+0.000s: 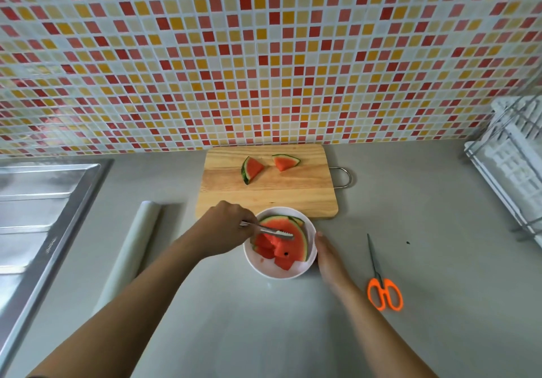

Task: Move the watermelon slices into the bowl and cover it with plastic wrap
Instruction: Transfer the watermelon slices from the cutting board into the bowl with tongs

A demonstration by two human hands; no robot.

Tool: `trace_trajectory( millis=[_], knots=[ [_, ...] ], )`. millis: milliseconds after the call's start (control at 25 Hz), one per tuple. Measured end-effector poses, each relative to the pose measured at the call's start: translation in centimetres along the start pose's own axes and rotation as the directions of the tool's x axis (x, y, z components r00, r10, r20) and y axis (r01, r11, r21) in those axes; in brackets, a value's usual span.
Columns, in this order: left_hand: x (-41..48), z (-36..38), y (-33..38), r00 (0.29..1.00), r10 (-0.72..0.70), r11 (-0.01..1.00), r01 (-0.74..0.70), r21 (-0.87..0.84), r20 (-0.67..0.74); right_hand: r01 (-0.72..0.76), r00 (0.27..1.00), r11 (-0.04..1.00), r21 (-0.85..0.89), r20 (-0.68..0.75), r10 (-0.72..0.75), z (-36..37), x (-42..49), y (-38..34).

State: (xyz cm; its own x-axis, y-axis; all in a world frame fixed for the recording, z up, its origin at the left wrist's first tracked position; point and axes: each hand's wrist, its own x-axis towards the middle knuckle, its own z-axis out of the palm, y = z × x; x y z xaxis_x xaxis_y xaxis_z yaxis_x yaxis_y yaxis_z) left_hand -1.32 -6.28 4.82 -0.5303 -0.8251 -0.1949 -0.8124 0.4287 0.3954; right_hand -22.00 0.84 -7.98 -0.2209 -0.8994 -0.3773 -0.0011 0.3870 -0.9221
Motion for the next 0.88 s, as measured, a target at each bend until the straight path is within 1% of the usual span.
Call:
trace_trajectory(
  millis=[120, 240, 320, 480, 640, 720, 800, 880],
  knots=[
    [1.0, -0.3, 1.5, 0.998, 0.069, 0.992, -0.068, 0.103, -0.005, -0.007, 0.999, 1.000, 0.018, 0.038, 0.006, -0.1, -0.2, 0.2],
    [0.8, 0.1, 1.9, 0.997, 0.078, 0.981, -0.072, 0.183, -0.027, -0.014, 0.999, 1.000, 0.023, 0.033, 0.013, -0.1, -0.2, 0.2],
    [0.4, 0.5, 1.8, 0.998, 0.043, 0.987, -0.036, 0.154, -0.039, -0.014, 1.000, 1.000, 0.024, 0.018, 0.013, -0.1, -0.1, 0.3],
    [0.0, 1.3, 1.4, 0.995, -0.069, 0.998, 0.069, -0.003, -0.066, -0.051, 0.999, 0.998, 0.021, -0.012, 0.051, 0.1, 0.0, 0.3],
    [0.4, 1.6, 1.1, 0.988, -0.151, 0.982, 0.146, -0.118, -0.033, -0.059, 0.998, 0.998, 0.003, -0.017, 0.059, 0.2, 0.3, 0.4],
    [0.7, 0.8, 0.6, 0.989, -0.144, 0.983, 0.145, -0.109, 0.015, -0.058, 0.998, 0.998, 0.004, -0.010, 0.058, 0.1, 0.2, 0.4],
    [1.3, -0.6, 0.2, 0.992, -0.094, 0.994, 0.098, -0.044, 0.088, -0.036, 0.999, 0.999, 0.013, -0.010, 0.036, 0.1, 0.2, 0.0],
    [2.0, -2.2, 0.4, 0.988, -0.059, 0.998, 0.059, -0.001, 0.146, -0.047, 0.998, 0.999, 0.026, -0.033, 0.048, 0.2, 0.2, -0.3]
  ],
)
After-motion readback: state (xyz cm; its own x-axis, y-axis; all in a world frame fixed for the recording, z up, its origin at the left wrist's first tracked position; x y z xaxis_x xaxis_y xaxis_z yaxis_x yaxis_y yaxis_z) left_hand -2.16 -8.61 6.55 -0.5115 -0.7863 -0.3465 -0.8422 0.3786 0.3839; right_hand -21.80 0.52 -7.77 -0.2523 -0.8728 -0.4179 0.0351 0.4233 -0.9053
